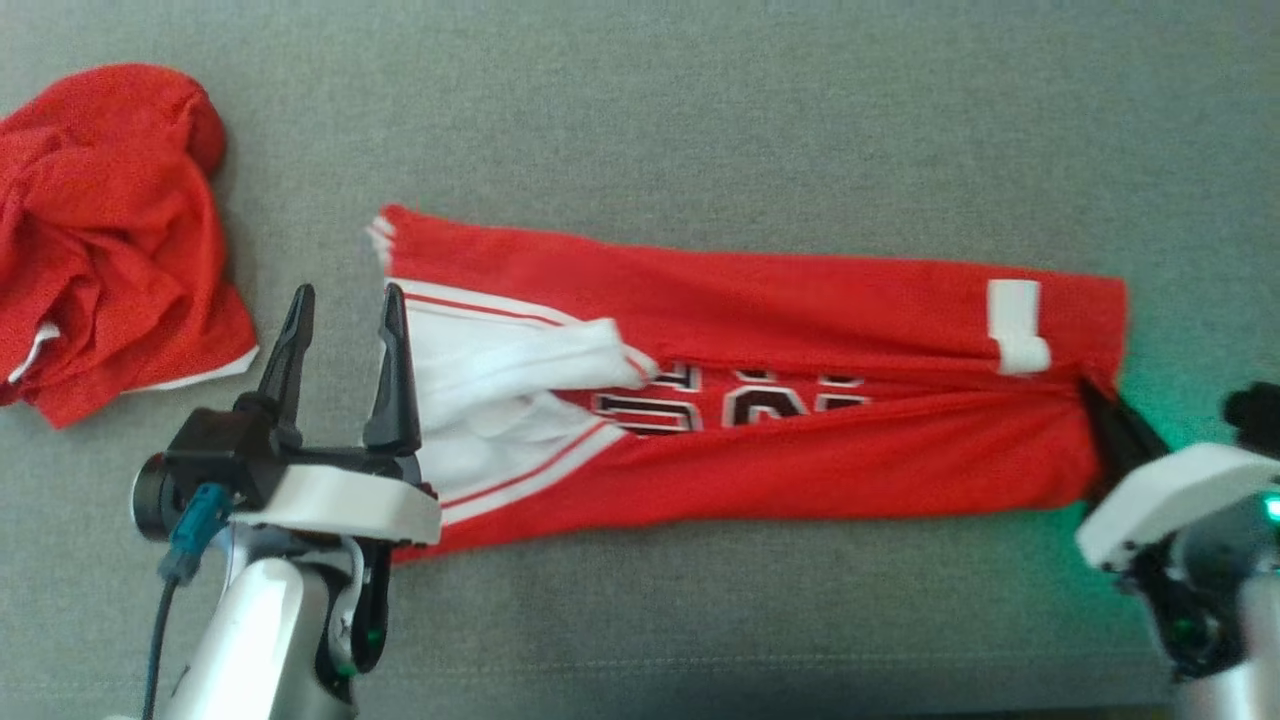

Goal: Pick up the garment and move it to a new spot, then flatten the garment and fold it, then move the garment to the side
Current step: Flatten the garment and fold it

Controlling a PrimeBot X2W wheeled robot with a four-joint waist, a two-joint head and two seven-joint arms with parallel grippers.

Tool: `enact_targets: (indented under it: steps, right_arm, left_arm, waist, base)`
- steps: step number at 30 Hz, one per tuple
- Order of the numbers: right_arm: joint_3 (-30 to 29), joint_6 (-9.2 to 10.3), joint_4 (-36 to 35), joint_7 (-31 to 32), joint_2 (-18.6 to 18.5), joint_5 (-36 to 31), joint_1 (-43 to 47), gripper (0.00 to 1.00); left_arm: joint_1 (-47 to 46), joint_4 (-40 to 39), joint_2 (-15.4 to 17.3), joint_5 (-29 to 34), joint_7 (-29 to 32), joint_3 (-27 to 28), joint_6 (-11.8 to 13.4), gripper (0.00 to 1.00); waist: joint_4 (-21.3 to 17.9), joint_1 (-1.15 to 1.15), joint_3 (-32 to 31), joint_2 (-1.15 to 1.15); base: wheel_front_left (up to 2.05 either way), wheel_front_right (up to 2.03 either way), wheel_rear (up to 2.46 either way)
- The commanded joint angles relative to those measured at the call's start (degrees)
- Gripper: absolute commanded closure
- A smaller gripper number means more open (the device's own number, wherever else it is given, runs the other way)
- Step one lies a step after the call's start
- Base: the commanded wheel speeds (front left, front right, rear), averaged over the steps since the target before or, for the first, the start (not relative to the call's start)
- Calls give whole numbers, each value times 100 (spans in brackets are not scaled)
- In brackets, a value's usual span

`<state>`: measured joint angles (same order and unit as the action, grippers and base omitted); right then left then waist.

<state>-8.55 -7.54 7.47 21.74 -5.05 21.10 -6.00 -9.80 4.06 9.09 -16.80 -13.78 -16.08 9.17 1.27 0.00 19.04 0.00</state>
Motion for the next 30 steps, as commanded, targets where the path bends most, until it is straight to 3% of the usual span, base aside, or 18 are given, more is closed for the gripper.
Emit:
enact_targets:
  steps: [1,7,12,21,27,30]
  right_arm:
    - [-158,5,-214,-93,-329,-61,86,100]
    - [-388,5,-256,-42,-756,-140,-22,100]
    - [79,5,-737,129,-681,-202,-92,100]
    - [1468,5,-1381,419,-109,-92,-218,100]
    - [2630,5,-833,126,196,467,-417,100]
    - [3216,5,-462,-180,212,1076,-537,100]
  left_arm:
    - [-80,-148,118,-19,-55,185,43,0]
    - [20,-111,113,-53,-63,165,58,0]
    - [152,-62,115,-92,-63,144,69,0]
    - [373,-12,114,-163,-42,98,85,0]
    - [444,-37,76,-163,13,-25,87,0]
    - [430,-16,54,-167,28,-100,53,0]
  waist:
    - [-15,0,-103,0]
    - [-22,0,-350,0]
    - [-22,0,-645,0]
    - [20,0,-1076,0]
    - [224,0,-1189,0]
    - [388,0,-1175,0]
  base:
    - [0,0,0]
    - [0,0,0]
    - [0,0,0]
    - [0,0,0]
    - [0,0,0]
    - [0,0,0]
